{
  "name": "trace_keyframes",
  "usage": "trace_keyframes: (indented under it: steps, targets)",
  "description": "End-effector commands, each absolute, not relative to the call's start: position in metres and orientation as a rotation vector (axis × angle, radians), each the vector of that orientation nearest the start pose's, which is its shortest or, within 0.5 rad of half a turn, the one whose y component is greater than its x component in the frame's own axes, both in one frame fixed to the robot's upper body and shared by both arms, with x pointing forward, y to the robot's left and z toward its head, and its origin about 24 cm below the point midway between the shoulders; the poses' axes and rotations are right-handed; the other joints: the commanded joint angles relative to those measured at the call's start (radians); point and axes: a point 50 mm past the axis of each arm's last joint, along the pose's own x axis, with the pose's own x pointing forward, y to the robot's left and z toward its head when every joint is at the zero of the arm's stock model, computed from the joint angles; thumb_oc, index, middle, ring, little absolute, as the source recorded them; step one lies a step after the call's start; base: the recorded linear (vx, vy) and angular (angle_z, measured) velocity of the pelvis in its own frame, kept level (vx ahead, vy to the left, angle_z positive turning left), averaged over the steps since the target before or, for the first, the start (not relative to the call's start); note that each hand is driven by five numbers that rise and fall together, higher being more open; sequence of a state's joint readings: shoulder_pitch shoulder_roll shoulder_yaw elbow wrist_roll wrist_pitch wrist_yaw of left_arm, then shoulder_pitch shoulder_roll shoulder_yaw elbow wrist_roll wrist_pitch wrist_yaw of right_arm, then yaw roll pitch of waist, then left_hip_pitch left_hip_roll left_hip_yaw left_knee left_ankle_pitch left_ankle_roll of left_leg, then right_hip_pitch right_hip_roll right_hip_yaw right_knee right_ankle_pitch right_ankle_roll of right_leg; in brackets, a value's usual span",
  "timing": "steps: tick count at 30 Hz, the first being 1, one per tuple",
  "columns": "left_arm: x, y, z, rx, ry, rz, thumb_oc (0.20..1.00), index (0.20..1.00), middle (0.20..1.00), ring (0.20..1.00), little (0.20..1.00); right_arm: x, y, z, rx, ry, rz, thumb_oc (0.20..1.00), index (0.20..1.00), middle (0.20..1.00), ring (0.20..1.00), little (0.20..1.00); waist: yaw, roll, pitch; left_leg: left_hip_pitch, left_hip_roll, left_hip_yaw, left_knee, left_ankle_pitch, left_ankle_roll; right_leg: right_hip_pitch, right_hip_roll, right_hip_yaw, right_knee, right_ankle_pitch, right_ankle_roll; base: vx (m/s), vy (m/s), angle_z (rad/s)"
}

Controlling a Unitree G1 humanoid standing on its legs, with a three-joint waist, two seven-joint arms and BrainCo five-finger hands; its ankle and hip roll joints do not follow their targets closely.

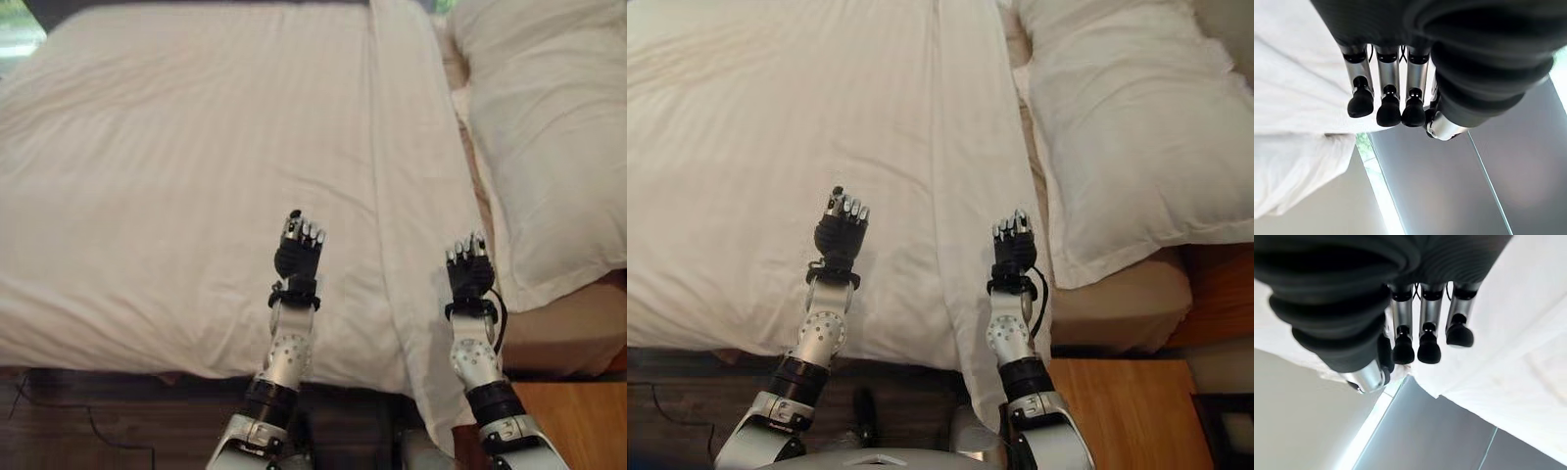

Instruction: Making the bed.

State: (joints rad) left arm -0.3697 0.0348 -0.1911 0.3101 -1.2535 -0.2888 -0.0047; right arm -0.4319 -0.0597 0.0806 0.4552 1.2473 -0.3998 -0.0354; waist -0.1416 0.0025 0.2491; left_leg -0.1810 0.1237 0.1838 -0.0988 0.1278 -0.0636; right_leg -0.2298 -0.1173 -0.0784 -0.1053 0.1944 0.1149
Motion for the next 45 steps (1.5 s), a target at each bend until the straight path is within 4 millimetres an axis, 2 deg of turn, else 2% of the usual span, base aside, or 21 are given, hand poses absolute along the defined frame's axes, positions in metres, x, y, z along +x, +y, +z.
trace_keyframes:
  steps: [1,6,7,8,10,13,14,15,16,19,22,28,29,30,35,39,40,41,43,44,45]
  targets:
    - [0.344,0.109,0.142,-1.151,-0.333,-0.202,0.2,0.2,0.2,0.2,0.2,0.357,-0.137,0.132,1.234,-0.391,-0.053,0.2,0.2,0.2,0.2,0.2,0.016,-0.029,0.093,0.033,0.018,0.042,0.011,-0.141,-0.035,-0.023,-0.062,0.016,0.023,-0.133,0.034,-0.09,-0.015,0.05]
    - [0.364,0.105,0.159,-1.139,-0.334,-0.204,0.2,0.2,0.2,0.2,0.2,0.373,-0.136,0.139,1.241,-0.358,-0.079,0.2,0.2,0.2,0.2,0.2,0.009,-0.009,0.13,-0.038,0.019,0.06,0.011,-0.126,-0.04,-0.102,-0.069,0.025,0.021,-0.118,0.048,-0.06,0.007,-0.05]
    - [0.371,0.104,0.156,-1.139,-0.297,-0.184,0.2,0.2,0.2,0.2,0.2,0.375,-0.135,0.125,1.26,-0.288,-0.123,0.2,0.2,0.2,0.2,0.2,0.003,-0.005,0.142,-0.047,0.023,0.065,0.011,-0.133,-0.042,-0.115,-0.067,0.024,0.022,-0.123,0.052,-0.03,-0.004,-0.14]
    - [0.371,0.105,0.157,-1.14,-0.298,-0.185,0.2,0.2,0.2,0.2,0.2,0.375,-0.135,0.125,1.26,-0.289,-0.122,0.2,0.2,0.2,0.2,0.2,0.003,-0.005,0.142,-0.048,0.023,0.066,0.011,-0.133,-0.042,-0.116,-0.067,0.024,0.022,-0.122,0.052,0.0,-0.024,-0.15]
    - [0.368,0.108,0.132,-1.151,-0.22,-0.156,0.2,0.2,0.2,0.2,0.2,0.365,-0.136,0.083,1.286,-0.164,-0.205,0.2,0.2,0.2,0.2,0.2,0.001,-0.004,0.149,-0.032,0.025,0.066,0.011,-0.136,-0.043,-0.099,-0.065,0.017,0.022,-0.127,0.048,0.01,-0.04,-0.07]
    - [0.35,0.112,0.075,-1.134,-0.04,-0.102,0.2,0.2,0.2,0.2,0.2,0.338,-0.142,0.022,1.305,0.008,-0.328,0.2,0.2,0.2,0.2,0.2,-0.006,-0.002,0.137,-0.005,0.024,0.063,0.011,-0.146,-0.041,-0.074,-0.064,0.01,0.022,-0.13,0.043,0.01,-0.001,0.03]
    - [0.349,0.112,0.074,-1.134,-0.037,-0.101,0.2,0.2,0.2,0.2,0.2,0.337,-0.142,0.021,1.306,0.01,-0.329,0.2,0.2,0.2,0.2,0.2,-0.006,-0.004,0.135,-0.008,0.024,0.063,0.011,-0.14,-0.041,-0.076,-0.065,0.01,0.019,-0.124,0.041,0.05,0.014,0.09]
    - [0.328,0.12,0.03,-1.125,0.088,-0.04,0.2,0.2,0.2,0.2,0.2,0.32,-0.154,-0.008,1.287,0.084,-0.414,0.2,0.2,0.2,0.2,0.2,-0.008,0.0,0.122,0.013,0.023,0.061,0.011,-0.154,-0.036,-0.058,-0.065,0.005,0.021,-0.134,0.04,0.07,0.021,0.07]
    - [0.312,0.125,0.002,-1.121,0.178,0.003,0.2,0.2,0.2,0.2,0.2,0.306,-0.16,-0.027,1.273,0.146,-0.465,0.2,0.2,0.2,0.2,0.2,-0.007,0.0,0.109,0.025,0.021,0.06,0.011,-0.159,-0.033,-0.046,-0.066,0.002,0.021,-0.137,0.038,0.1,0.028,0.06]
    - [0.272,0.14,-0.054,-1.109,0.361,0.134,0.2,0.2,0.2,0.2,0.2,0.28,-0.176,-0.058,1.245,0.239,-0.562,0.2,0.2,0.2,0.2,0.2,-0.006,-0.004,0.08,0.058,0.019,0.059,0.011,-0.175,-0.026,-0.009,-0.066,-0.008,0.02,-0.148,0.034,0.09,0.024,0.02]
    - [0.236,0.165,-0.09,-1.102,0.466,0.301,0.2,0.2,0.2,0.2,0.2,0.253,-0.203,-0.079,1.223,0.272,-0.691,0.2,0.2,0.2,0.2,0.2,-0.009,-0.016,0.048,0.088,0.016,0.061,0.011,-0.189,-0.021,0.016,-0.062,-0.012,0.019,-0.155,0.033,0.08,0.029,0.02]
    - [0.184,0.199,-0.129,-1.017,0.64,0.531,0.2,0.2,0.2,0.2,0.2,0.204,-0.23,-0.114,1.11,0.441,-0.86,0.2,0.2,0.2,0.2,0.2,-0.016,-0.043,-0.012,0.134,0.011,0.058,0.011,-0.204,-0.012,0.06,-0.056,-0.013,0.018,-0.165,0.032,0.09,0.023,-0.01]
    - [0.168,0.208,-0.138,-0.989,0.684,0.606,0.2,0.2,0.2,0.2,0.2,0.184,-0.235,-0.125,1.076,0.521,-0.919,0.2,0.2,0.2,0.2,0.2,-0.017,-0.052,-0.033,0.144,0.012,0.056,0.011,-0.209,-0.01,0.071,-0.055,-0.011,0.018,-0.17,0.033,0.07,0.016,0.02]
    - [0.168,0.208,-0.138,-0.989,0.684,0.606,0.2,0.2,0.2,0.2,0.2,0.184,-0.235,-0.126,1.075,0.522,-0.918,0.2,0.2,0.2,0.2,0.2,-0.018,-0.052,-0.033,0.145,0.012,0.056,0.011,-0.209,-0.01,0.072,-0.056,-0.011,0.018,-0.17,0.033,0.1,0.018,0.03]
    - [0.122,0.225,-0.155,-0.902,0.811,0.784,0.2,0.2,0.2,0.2,0.2,0.121,-0.242,-0.152,0.99,0.732,-1.078,0.2,0.2,0.2,0.2,0.2,-0.022,-0.067,-0.075,0.183,0.015,0.054,0.011,-0.222,-0.008,0.11,-0.053,-0.009,0.018,-0.183,0.035,0.07,0.018,0.01]
    - [0.104,0.249,-0.155,-0.79,0.823,0.923,0.2,0.2,0.2,0.2,0.2,0.089,-0.249,-0.16,0.896,0.848,-1.136,0.2,0.2,0.2,0.2,0.2,-0.025,-0.074,-0.101,0.205,0.02,0.052,0.011,-0.227,-0.01,0.131,-0.053,-0.009,0.018,-0.19,0.035,0.06,0.013,-0.01]
    - [0.104,0.249,-0.155,-0.79,0.823,0.923,0.2,0.2,0.2,0.2,0.2,0.088,-0.249,-0.16,0.896,0.848,-1.136,0.2,0.2,0.2,0.2,0.2,-0.025,-0.074,-0.101,0.205,0.02,0.052,0.011,-0.227,-0.01,0.132,-0.054,-0.009,0.018,-0.19,0.035,0.06,0.014,0.01]
    - [0.089,0.273,-0.15,-0.711,0.802,1.032,0.2,0.2,0.2,0.2,0.2,0.07,-0.256,-0.161,0.85,0.892,-1.19,0.2,0.2,0.2,0.2,0.2,-0.022,-0.072,-0.111,0.214,0.02,0.051,0.011,-0.228,-0.011,0.141,-0.054,-0.012,0.018,-0.191,0.036,0.04,0.013,-0.01]
    - [0.08,0.307,-0.137,-0.623,0.729,1.159,0.2,0.2,0.2,0.2,0.2,0.06,-0.265,-0.16,0.807,0.902,-1.221,0.2,0.2,0.2,0.2,0.2,-0.018,-0.068,-0.117,0.225,0.023,0.05,0.011,-0.236,-0.015,0.155,-0.054,-0.016,0.018,-0.198,0.039,0.04,0.012,-0.01]
    - [0.08,0.308,-0.137,-0.622,0.727,1.161,0.2,0.2,0.2,0.2,0.2,0.061,-0.264,-0.16,0.808,0.903,-1.219,0.2,0.2,0.2,0.2,0.2,-0.019,-0.072,-0.117,0.222,0.021,0.05,0.011,-0.23,-0.015,0.151,-0.055,-0.016,0.018,-0.193,0.037,0.05,0.011,0.01]
    - [0.078,0.333,-0.124,-0.567,0.656,1.228,0.238,0.238,0.238,0.238,0.238,0.055,-0.27,-0.159,0.791,0.899,-1.239,0.2,0.2,0.2,0.2,0.2,-0.016,-0.067,-0.12,0.228,0.024,0.049,0.011,-0.235,-0.017,0.158,-0.054,-0.019,0.018,-0.198,0.041,0.04,0.002,0.0]
